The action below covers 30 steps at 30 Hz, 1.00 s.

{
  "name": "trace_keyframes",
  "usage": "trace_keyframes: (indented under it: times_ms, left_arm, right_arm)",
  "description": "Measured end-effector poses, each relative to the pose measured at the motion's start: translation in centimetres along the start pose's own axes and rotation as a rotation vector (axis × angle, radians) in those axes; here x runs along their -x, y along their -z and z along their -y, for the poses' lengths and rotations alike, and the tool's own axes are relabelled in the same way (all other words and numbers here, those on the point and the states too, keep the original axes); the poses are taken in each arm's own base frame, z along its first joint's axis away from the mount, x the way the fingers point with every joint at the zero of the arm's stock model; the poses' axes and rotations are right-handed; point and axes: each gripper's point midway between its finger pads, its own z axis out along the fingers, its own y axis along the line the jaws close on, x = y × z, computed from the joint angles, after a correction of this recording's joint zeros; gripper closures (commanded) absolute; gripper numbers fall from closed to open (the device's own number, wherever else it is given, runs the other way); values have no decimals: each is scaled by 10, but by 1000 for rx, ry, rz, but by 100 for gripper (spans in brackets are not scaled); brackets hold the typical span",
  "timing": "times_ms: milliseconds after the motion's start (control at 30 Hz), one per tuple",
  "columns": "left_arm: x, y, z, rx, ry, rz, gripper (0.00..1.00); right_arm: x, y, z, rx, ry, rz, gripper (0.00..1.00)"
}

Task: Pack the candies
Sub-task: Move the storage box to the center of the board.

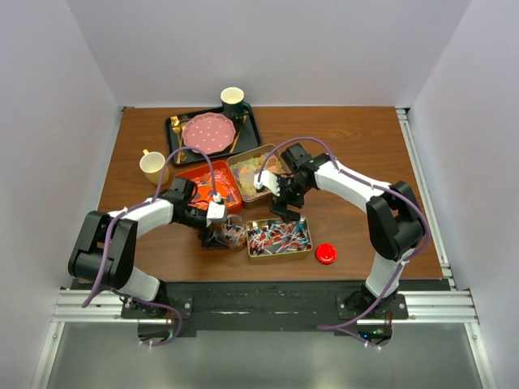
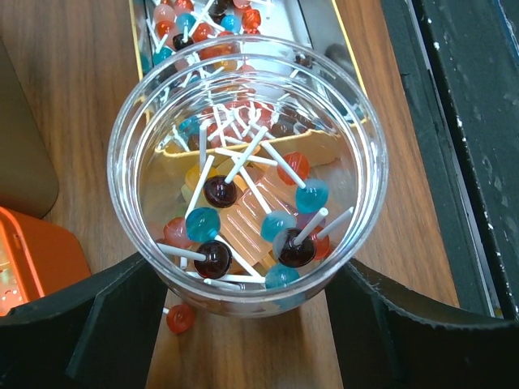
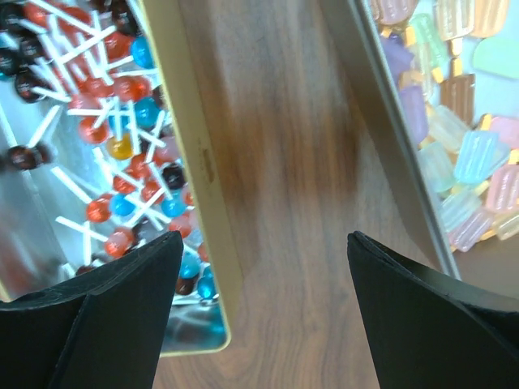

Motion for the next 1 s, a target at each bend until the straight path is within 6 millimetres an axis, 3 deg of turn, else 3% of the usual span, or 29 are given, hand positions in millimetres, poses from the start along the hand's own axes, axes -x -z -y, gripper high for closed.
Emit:
trace_keyframes:
  times_ms: [433, 567, 700, 833, 1000]
  left_arm:
    - [6, -14, 0, -35, -45, -49, 25]
    - [9, -19, -3, -53, -57, -65, 25]
    - [12, -23, -10, -64, -66, -84, 25]
    - [14, -26, -15, -71, -74, -99, 26]
    - [14, -27, -16, -76, -77, -110, 26]
  right_arm:
    - [-2, -6, 62, -308, -2, -18, 14]
    - [-13, -10, 71, -330, -42, -47, 14]
    - [-34, -15, 94, -348, -135, -80, 14]
    - [-44, 1, 122, -412, -207, -68, 14]
    - [-44, 22, 153, -517, -234, -30, 14]
